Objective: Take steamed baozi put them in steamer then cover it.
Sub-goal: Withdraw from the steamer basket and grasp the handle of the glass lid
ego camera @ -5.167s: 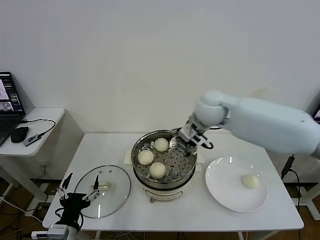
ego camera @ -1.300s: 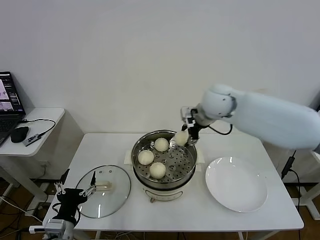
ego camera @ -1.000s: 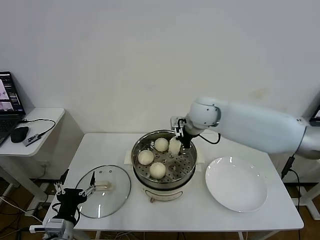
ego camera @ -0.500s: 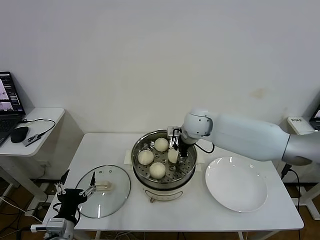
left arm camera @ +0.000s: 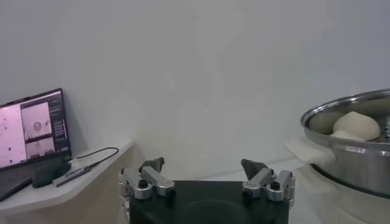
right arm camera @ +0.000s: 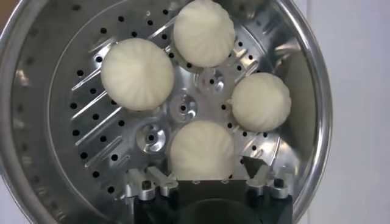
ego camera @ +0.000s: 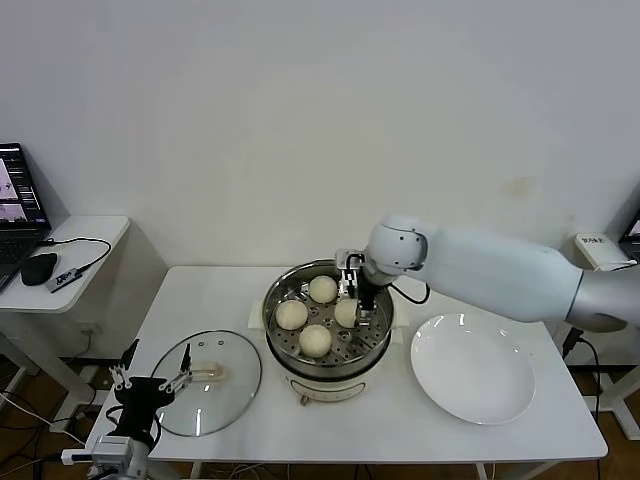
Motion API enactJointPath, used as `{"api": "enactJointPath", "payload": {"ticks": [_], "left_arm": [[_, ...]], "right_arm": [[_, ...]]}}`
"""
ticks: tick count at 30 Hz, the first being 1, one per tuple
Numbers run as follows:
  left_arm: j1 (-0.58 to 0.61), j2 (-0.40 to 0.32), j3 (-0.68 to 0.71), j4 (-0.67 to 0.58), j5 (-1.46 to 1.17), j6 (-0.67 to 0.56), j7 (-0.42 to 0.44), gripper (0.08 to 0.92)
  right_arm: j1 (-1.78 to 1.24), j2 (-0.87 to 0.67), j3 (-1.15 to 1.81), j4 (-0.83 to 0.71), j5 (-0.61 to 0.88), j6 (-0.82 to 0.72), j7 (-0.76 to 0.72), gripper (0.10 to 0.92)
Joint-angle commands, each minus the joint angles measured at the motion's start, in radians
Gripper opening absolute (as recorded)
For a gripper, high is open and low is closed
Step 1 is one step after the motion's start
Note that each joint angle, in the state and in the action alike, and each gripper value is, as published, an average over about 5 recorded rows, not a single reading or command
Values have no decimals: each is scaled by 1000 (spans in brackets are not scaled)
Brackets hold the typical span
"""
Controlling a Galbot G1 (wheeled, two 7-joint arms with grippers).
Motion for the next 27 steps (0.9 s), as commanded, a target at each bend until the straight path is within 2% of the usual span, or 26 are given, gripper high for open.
{"api": "enactJointPath", "payload": {"ticks": [1, 6, 12, 18, 22, 27], "left_arm": [[-2, 0, 3, -2, 1, 0, 0, 823], [0, 1, 2, -1, 1, -1, 0, 823], [-4, -4, 6, 9, 9, -12, 1, 823], [-9, -5, 18, 35, 20, -21, 1, 823], [-13, -16, 21, 47, 22, -27, -1, 823], [-14, -25, 28, 64, 31, -40, -5, 823]], "right_arm": [[15, -80, 51, 114, 1, -5, 12, 822], [-1, -182, 108, 224, 52, 6, 124, 823], [-214, -378, 266, 379, 180, 88, 539, 823], [-748, -506, 674, 475, 57, 281, 803, 823], [-1142, -473, 1024, 494, -26, 421, 890, 823], [-1508, -278, 1373, 453, -154, 638, 915, 823]]}}
